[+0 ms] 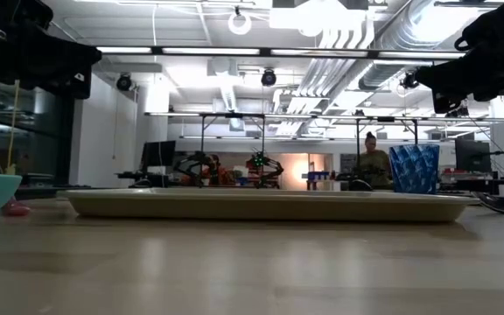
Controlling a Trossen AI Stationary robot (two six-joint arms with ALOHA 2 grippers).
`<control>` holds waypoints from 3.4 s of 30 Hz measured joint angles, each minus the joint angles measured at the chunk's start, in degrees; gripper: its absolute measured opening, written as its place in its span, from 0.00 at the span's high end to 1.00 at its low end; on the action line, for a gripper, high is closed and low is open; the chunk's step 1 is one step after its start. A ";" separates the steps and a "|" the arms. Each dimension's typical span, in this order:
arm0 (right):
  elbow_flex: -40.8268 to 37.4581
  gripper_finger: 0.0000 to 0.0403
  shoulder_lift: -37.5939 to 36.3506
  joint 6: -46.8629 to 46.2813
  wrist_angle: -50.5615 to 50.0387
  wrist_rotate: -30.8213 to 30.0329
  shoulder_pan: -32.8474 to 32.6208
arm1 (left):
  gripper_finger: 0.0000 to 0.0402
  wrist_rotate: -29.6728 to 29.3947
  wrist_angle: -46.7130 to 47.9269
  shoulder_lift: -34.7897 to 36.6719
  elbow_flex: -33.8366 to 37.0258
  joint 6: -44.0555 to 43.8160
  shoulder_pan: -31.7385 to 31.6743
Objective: Pick and place plate/cup/fork/spoon on tray
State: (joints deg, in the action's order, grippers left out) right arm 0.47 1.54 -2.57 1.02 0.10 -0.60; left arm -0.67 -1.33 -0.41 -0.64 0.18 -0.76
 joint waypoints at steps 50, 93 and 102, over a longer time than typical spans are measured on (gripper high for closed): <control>0.00 1.00 0.00 0.00 0.02 0.02 0.02 | 0.99 -1.72 -0.01 0.01 0.00 11.23 -0.01; -0.02 1.00 0.00 0.00 0.02 0.00 0.00 | 0.99 -1.70 -0.01 0.00 -0.02 10.48 -0.01; -0.01 1.00 0.00 -5.04 1.02 -0.04 0.01 | 0.99 -1.70 -0.02 0.00 -0.01 10.48 0.00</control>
State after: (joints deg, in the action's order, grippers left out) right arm 0.46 1.54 -7.60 2.04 0.07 -0.59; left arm -2.37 -1.35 -0.41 -0.66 10.66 -0.76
